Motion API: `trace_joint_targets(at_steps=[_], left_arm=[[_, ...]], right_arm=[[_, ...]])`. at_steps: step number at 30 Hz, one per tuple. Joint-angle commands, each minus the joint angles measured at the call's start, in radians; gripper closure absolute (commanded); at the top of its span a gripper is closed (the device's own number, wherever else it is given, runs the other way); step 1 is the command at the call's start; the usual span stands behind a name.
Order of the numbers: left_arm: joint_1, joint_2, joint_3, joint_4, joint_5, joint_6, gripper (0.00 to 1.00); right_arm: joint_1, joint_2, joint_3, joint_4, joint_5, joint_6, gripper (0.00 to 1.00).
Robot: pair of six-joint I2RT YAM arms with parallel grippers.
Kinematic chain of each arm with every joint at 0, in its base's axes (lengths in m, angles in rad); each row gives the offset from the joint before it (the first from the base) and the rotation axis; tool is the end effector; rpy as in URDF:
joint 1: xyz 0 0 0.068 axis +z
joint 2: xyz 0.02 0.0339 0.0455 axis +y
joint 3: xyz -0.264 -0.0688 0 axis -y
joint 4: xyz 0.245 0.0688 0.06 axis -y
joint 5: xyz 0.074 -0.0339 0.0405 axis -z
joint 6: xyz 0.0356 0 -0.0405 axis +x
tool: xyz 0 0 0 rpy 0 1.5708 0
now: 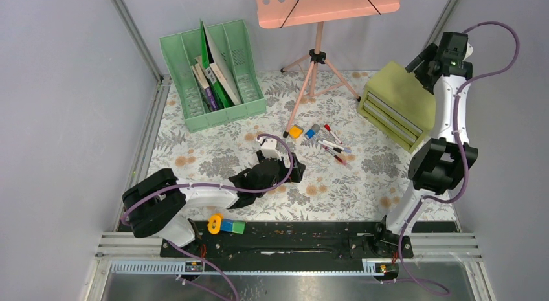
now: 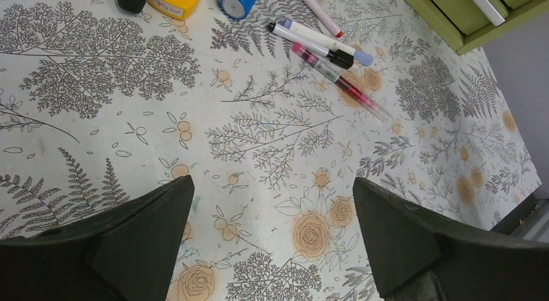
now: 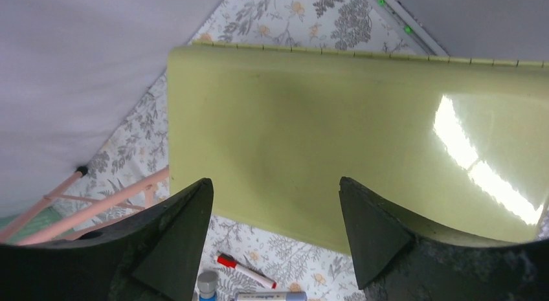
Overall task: Organize the desk
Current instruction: Move the storage box to the center of the board.
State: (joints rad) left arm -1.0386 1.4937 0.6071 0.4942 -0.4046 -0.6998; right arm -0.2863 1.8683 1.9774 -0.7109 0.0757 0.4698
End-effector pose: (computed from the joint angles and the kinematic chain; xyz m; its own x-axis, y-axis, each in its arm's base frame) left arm 0.1641 -0.2511 0.1840 -0.5397 -0.2502 -0.8038 0.3398 0.8088 -0.4800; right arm 0.4066 -0.1225 0.3902 -0.3297 0.5676 -0.7544 0.5503 0.7648 0.3350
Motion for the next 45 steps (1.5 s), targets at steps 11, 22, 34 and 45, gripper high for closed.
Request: trace_joint_targets(at_steps=[11,22,34,45], left_arm=[[0.0,-0.008,0.024,0.02,-0.027,0.01,0.04],[0.0,-0.007,0.025,0.018,-0.024,0.01,0.03],[0.0,-0.002,0.029,0.019,-0.025,0.016,0.03],[0.0,0.005,0.035,0.018,-0.018,0.014,0.03]], right_arm=[[-0.095,0.259,0.462,-0.207,-0.151,-0.013,0.19],[-0.148,0.255,0.431,-0.167,-0.252,0.012,0.02],[-0.06,0.279,0.515,-0.265,-0.162,0.019,0.02],[0.101,0.356,0.562,-0.17,0.111,0.039,0.14]])
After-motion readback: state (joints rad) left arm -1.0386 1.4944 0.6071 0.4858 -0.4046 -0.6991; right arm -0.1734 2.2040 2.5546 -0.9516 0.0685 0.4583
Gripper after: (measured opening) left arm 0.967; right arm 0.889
